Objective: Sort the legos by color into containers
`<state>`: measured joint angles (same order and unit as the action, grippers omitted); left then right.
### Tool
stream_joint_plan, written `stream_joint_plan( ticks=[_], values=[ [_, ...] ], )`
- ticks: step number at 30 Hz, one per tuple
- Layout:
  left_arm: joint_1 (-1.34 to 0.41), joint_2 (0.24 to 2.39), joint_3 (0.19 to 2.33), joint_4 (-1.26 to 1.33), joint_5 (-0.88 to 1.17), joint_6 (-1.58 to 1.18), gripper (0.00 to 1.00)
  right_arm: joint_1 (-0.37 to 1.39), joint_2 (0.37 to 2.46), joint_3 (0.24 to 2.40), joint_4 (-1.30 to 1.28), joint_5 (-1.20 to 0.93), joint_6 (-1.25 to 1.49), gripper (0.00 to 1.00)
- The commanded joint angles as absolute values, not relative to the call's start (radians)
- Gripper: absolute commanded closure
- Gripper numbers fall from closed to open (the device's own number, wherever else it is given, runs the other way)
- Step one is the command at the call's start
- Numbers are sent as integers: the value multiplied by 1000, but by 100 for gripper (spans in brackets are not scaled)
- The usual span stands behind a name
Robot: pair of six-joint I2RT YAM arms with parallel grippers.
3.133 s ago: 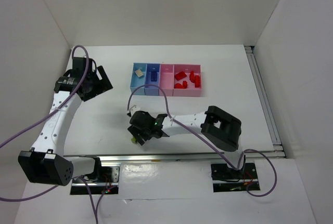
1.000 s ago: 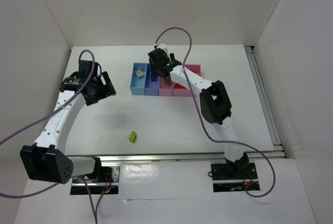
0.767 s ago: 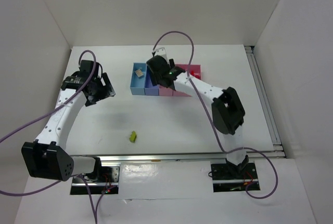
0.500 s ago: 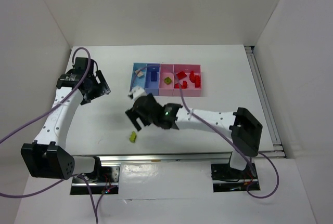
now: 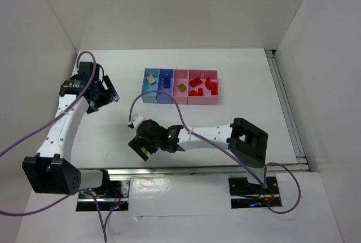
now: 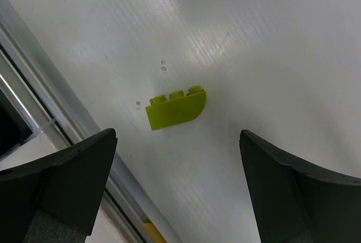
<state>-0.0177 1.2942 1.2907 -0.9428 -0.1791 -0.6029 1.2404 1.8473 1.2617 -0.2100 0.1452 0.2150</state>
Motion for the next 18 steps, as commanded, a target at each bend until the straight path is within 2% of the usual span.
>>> stream_joint_plan(
  ticks=[1, 7, 18],
  values=[
    [-8, 1264, 1310, -946, -181, -595, 6, 1244, 1884, 1299, -115, 135, 201, 3],
    [-8, 1255, 1310, -946, -181, -586, 6, 1255, 1950, 1299, -94, 192, 201, 4],
    [-8, 1255, 1310, -937, -172, -586, 6, 1255, 2019, 1289, -44, 235, 192, 28]
  ],
)
